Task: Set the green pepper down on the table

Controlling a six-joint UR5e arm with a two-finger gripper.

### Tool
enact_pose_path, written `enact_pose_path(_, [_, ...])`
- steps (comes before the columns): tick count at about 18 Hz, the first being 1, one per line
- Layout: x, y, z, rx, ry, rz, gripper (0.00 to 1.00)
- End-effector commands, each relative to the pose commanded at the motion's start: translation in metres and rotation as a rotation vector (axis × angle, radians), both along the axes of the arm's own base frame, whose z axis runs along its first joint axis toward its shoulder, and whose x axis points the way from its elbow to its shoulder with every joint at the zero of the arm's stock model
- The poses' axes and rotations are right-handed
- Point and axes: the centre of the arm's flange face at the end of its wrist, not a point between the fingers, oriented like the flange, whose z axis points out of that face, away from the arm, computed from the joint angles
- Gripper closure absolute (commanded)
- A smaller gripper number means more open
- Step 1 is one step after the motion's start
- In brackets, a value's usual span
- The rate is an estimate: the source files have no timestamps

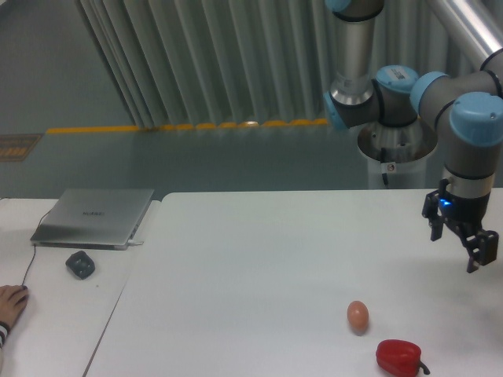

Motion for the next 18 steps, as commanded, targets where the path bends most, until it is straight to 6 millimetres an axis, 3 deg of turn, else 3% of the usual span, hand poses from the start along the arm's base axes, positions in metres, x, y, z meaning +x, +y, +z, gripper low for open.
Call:
enact_pose_path(6, [-0.048,-0.033,0.003,-0.070,0.111,0.094,0.00])
enact_pose_path(9, [-0.076,-0.056,-0.002,-0.108,0.125,0.227,0.00])
enact_pose_path(14, [-0.098,-0.078,-0.009,-0.089,0.096,0.414,0.00])
enact_pose_path(18, [-0.112,-0.090,-0.009,0.045,-0.008,0.579,0.00])
